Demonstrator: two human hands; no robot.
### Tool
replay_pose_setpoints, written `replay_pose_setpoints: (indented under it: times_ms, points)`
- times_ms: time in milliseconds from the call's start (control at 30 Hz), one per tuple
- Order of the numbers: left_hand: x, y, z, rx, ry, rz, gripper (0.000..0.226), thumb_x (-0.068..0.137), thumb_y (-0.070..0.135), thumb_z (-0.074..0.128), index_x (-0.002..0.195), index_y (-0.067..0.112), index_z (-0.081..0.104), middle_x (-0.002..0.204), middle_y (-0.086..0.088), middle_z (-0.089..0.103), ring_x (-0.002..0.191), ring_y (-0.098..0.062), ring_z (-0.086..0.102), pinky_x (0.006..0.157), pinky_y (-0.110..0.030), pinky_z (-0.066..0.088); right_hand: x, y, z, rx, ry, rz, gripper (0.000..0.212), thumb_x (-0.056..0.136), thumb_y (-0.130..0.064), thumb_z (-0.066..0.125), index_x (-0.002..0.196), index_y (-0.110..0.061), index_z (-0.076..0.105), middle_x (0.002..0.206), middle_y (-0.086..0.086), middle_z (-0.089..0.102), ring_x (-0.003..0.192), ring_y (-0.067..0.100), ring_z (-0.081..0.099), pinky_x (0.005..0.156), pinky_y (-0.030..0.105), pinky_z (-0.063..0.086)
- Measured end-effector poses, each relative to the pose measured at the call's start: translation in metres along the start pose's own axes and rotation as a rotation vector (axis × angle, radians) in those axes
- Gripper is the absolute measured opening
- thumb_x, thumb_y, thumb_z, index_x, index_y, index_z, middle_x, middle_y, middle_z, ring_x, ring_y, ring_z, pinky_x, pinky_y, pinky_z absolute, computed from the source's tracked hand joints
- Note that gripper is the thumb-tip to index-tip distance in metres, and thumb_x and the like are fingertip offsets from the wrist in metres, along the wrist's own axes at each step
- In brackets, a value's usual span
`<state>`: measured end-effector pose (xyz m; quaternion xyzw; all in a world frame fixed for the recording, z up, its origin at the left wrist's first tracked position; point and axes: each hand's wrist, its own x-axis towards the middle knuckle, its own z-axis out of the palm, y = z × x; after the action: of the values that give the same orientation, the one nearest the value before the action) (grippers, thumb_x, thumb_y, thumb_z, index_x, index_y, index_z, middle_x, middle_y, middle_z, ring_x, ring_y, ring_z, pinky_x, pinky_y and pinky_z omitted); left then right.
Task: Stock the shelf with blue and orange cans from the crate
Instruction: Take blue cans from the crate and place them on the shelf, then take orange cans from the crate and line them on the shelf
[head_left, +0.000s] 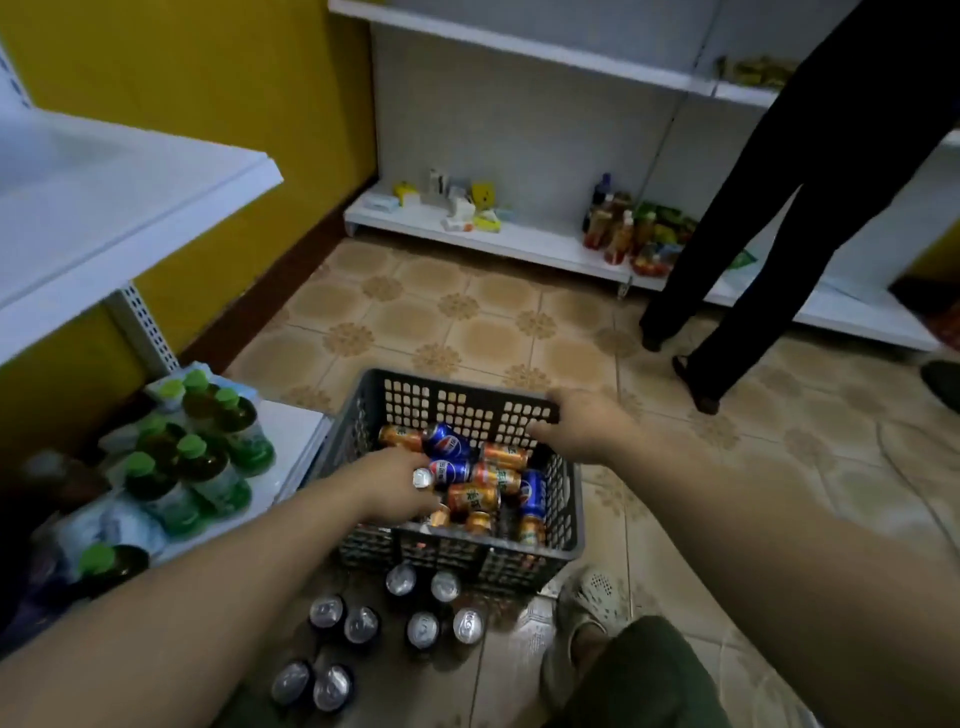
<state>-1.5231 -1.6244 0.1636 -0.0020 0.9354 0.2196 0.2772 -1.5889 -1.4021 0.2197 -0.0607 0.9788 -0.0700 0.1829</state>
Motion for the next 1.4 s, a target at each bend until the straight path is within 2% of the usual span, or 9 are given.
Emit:
replay_pose_setpoints:
  times_ms: [100,267,400,600,867,1033,1100,1233,1400]
  points:
    - [0.047,-0.015,0.024,-0.02,-0.052,-0.034,0.068,0.08,0.05,0.064,0.14,0.027,0.044,0.14,-0.004,0.049,0.118,-0.024,0.053,0.097,-0.038,0.046,0.033,0.022,0.037,0.033,-0.104,0.045,0.056,0.09,-0.054,0.054,0.133,-0.019,0.049,0.125,0.006,0.059,0.107,0.023,0.058,0.087,0.036,0.052]
    - [0.116,-0.052,0.054,-0.092,-0.083,-0.126,0.074,0.077,0.05,0.064,0.144,0.027,0.039,0.145,-0.004,0.045,0.123,-0.023,0.05,0.101,-0.039,0.044,0.092,0.035,0.095,-0.011,-0.25,0.052,0.069,0.095,-0.055,0.047,0.148,-0.013,0.032,0.143,0.012,0.045,0.123,0.028,0.05,0.096,0.037,0.045]
    - [0.169,-0.087,0.076,-0.151,-0.129,-0.198,0.087,0.064,0.057,0.063,0.142,0.023,0.042,0.143,-0.005,0.047,0.122,-0.024,0.05,0.102,-0.041,0.044,0.143,0.029,0.141,0.058,-0.34,0.024,0.065,0.094,-0.051,0.05,0.146,-0.016,0.034,0.142,0.012,0.047,0.124,0.027,0.049,0.1,0.038,0.043]
    - [0.234,-0.127,0.098,-0.259,-0.081,-0.224,0.07,0.076,0.041,0.071,0.139,0.023,0.045,0.136,-0.004,0.053,0.116,-0.023,0.055,0.1,-0.04,0.045,0.217,0.005,0.203,0.116,-0.42,0.003,0.063,0.092,-0.049,0.055,0.144,-0.02,0.036,0.139,0.011,0.05,0.121,0.028,0.051,0.096,0.038,0.045]
    - [0.283,-0.176,0.129,-0.304,-0.095,-0.244,0.077,0.072,0.04,0.073,0.141,0.027,0.042,0.136,-0.005,0.052,0.116,-0.023,0.055,0.1,-0.038,0.045,0.286,-0.042,0.281,0.177,-0.466,-0.098,0.067,0.087,-0.044,0.064,0.143,-0.02,0.036,0.138,0.01,0.051,0.121,0.028,0.052,0.094,0.033,0.042]
    - [0.298,-0.192,0.142,-0.299,-0.129,-0.244,0.085,0.073,0.04,0.072,0.147,0.027,0.032,0.145,-0.002,0.042,0.124,-0.023,0.049,0.102,-0.039,0.044,0.311,-0.065,0.326,0.128,-0.514,-0.163,0.092,0.085,-0.036,0.069,0.154,-0.023,0.011,0.159,0.011,0.015,0.14,0.034,0.031,0.109,0.04,0.035]
    - [0.301,-0.199,0.146,-0.314,-0.135,-0.234,0.084,0.072,0.04,0.073,0.145,0.028,0.034,0.143,-0.001,0.045,0.121,-0.022,0.051,0.1,-0.04,0.046,0.317,-0.068,0.341,0.073,-0.503,-0.175,0.086,0.085,-0.032,0.07,0.151,-0.023,0.017,0.157,0.012,0.019,0.136,0.036,0.036,0.104,0.043,0.04]
    - [0.296,-0.206,0.149,-0.383,-0.141,-0.252,0.072,0.074,0.033,0.074,0.139,0.028,0.042,0.134,-0.001,0.052,0.112,-0.021,0.056,0.097,-0.041,0.048,0.314,-0.068,0.345,0.039,-0.388,-0.212,0.062,0.091,-0.032,0.061,0.143,-0.022,0.029,0.138,0.013,0.044,0.116,0.035,0.054,0.087,0.04,0.049]
    - [0.284,-0.192,0.137,-0.536,-0.12,-0.241,0.09,0.061,0.047,0.07,0.143,0.033,0.034,0.137,0.002,0.051,0.115,-0.019,0.056,0.098,-0.041,0.048,0.289,-0.064,0.298,0.181,-0.247,-0.207,0.064,0.091,-0.041,0.055,0.146,-0.023,0.028,0.14,0.01,0.043,0.121,0.031,0.05,0.093,0.037,0.044]
